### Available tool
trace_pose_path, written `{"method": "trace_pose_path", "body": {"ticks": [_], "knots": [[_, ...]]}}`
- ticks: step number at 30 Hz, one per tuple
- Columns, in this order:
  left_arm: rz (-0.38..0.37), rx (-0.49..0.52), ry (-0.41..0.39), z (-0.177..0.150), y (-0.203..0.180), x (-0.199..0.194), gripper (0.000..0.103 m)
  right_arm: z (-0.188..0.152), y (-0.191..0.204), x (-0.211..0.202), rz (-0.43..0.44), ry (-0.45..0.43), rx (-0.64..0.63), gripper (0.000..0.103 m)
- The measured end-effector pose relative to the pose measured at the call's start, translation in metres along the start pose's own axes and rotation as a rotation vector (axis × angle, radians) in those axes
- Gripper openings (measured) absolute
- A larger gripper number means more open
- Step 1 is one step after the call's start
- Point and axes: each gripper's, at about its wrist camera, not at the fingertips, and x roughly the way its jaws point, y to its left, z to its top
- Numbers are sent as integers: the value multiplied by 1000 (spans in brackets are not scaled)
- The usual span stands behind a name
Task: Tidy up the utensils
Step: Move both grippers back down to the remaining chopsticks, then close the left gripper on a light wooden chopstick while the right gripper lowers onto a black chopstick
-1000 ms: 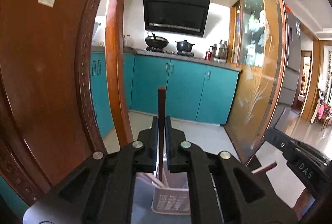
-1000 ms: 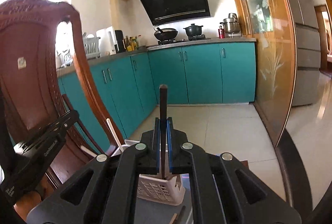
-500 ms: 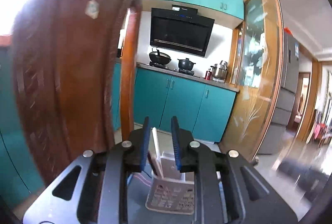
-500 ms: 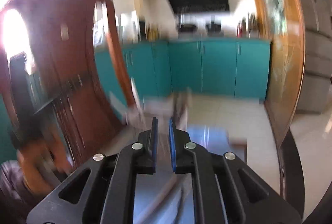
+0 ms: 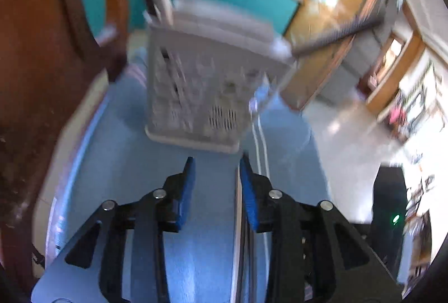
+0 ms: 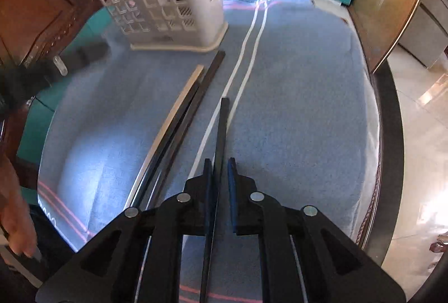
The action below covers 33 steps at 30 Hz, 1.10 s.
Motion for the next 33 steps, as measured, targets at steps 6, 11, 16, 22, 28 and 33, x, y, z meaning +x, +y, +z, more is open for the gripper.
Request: {"method": "trace_pose_path", "body": {"ticks": [6, 11, 16, 22, 28, 33], "knots": [[29, 112, 159, -23, -15, 34, 34, 3, -17, 0, -5, -8, 73, 11], [38, 172, 245, -39, -24, 51, 35, 6, -22, -3, 0, -12, 89, 11], [56, 196, 261, -48, -26, 58, 40, 8, -26, -6, -4, -20, 93, 12], [125, 178, 255, -43, -16, 50, 43, 8, -27, -9, -5, -25, 95, 12], [94, 130, 244, -35, -11, 44, 41, 9, -27, -7, -21, -32, 98, 12], [48, 180, 240, -38, -24, 40, 41, 11, -29, -6, -16, -31, 114, 13]]}}
